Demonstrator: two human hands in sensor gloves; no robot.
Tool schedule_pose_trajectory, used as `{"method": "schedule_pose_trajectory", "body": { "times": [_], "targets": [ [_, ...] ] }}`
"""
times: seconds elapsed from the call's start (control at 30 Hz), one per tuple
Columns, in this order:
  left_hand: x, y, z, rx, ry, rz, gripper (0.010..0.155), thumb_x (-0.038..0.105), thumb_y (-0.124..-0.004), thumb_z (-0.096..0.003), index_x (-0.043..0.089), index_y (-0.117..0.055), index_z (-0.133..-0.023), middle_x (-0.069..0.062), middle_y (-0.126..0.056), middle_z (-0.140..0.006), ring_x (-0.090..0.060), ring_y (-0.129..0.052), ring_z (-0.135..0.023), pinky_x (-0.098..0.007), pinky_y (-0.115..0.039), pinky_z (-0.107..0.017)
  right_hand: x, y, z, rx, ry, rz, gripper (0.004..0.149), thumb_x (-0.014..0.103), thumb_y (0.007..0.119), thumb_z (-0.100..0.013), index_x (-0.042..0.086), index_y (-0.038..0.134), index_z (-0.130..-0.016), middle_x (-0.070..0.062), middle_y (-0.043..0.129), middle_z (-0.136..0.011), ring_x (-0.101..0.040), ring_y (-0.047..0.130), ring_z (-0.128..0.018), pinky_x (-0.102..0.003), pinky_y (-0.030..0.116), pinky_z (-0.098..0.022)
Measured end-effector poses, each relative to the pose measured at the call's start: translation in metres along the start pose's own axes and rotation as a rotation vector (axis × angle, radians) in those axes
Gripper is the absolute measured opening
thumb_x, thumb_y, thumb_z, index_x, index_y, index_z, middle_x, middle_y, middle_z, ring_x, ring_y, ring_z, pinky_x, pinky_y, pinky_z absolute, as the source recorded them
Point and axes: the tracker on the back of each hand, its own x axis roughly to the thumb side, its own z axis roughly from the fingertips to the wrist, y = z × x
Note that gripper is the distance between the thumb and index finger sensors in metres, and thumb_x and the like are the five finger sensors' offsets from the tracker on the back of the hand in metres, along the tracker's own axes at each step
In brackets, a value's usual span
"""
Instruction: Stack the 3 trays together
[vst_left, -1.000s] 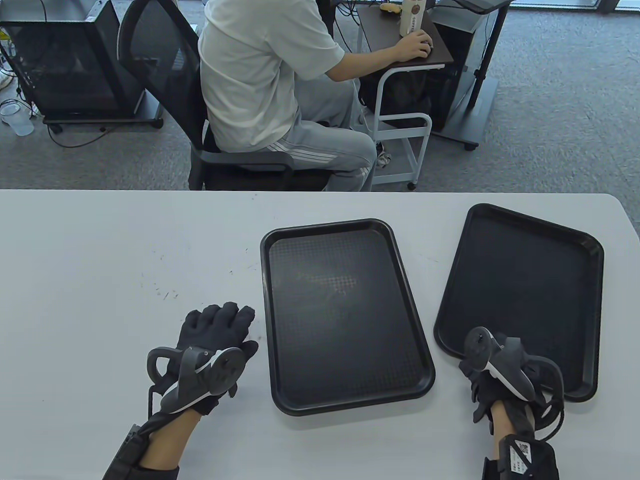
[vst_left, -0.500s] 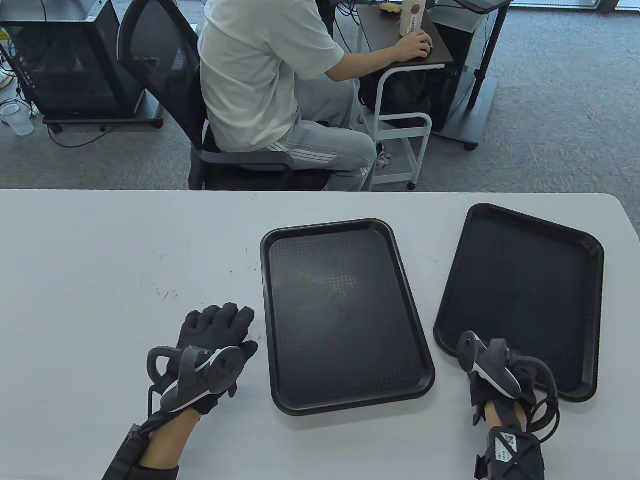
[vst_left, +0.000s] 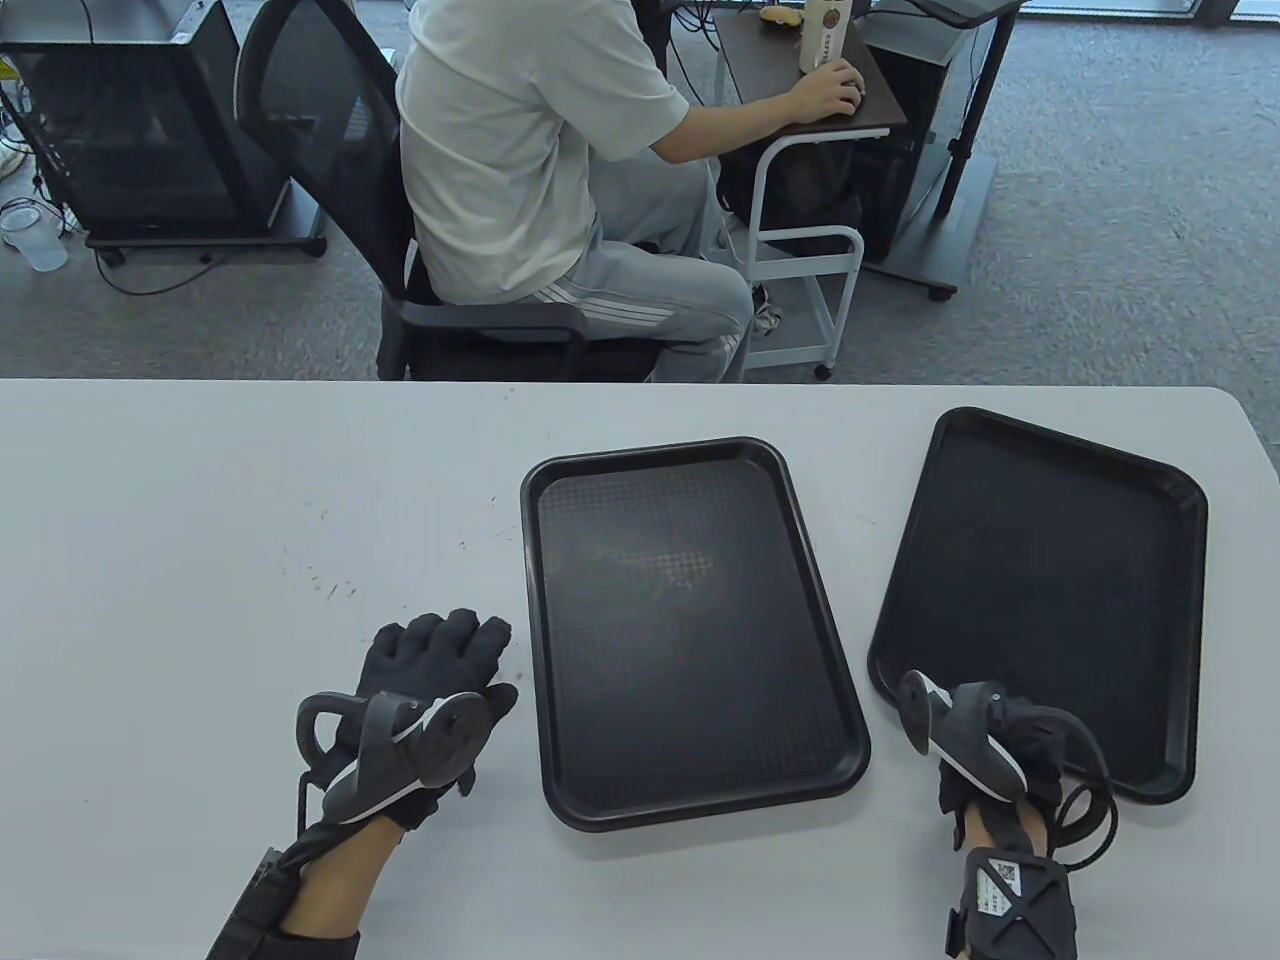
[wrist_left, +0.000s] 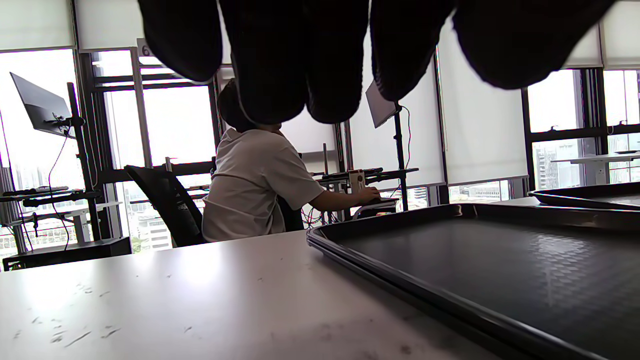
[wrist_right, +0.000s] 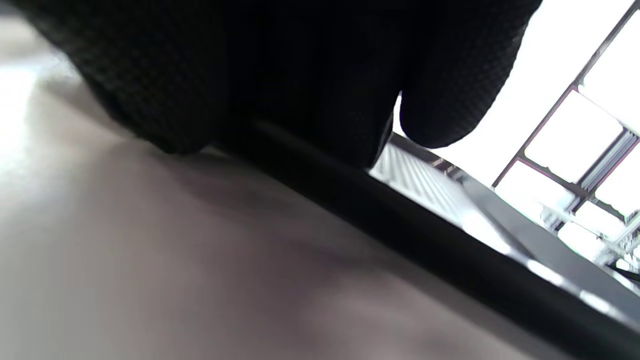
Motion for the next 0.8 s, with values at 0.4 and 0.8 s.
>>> {"method": "schedule_pose_trajectory", "body": {
  "times": [0.4, 0.8],
  "targets": [
    [-0.003, 0.0, 0.001, -0.005, 0.004, 0.006, 0.065, 0.058, -0.08, -0.0408, 0.038, -0.075, -0.103, 0.002, -0.083, -0.108, -0.032, -0.088, -0.099, -0.056, -0.066, -0.076, 0.003, -0.058, 0.016, -0.439, 0.068, 0.018, 0.042, 0.043, 0.102, -0.031, 0.042, 0.081, -0.067, 0.009, 0.096, -0.065, -0.017, 0.101, -0.05, -0.04, 0.091, -0.038],
    [-0.003, -0.003, 0.0, -0.037, 0.0, 0.004, 0.065, 0.059, -0.08, -0.0408, 0.038, -0.075, -0.103, 0.001, -0.083, -0.108, -0.032, -0.087, -0.099, -0.056, -0.066, -0.076, -0.008, -0.114, 0.058, -0.816, 0.052, -0.19, 0.047, 0.042, 0.101, -0.031, 0.04, 0.08, -0.073, 0.007, 0.093, -0.068, -0.017, 0.101, -0.05, -0.041, 0.091, -0.038]
  ]
}}
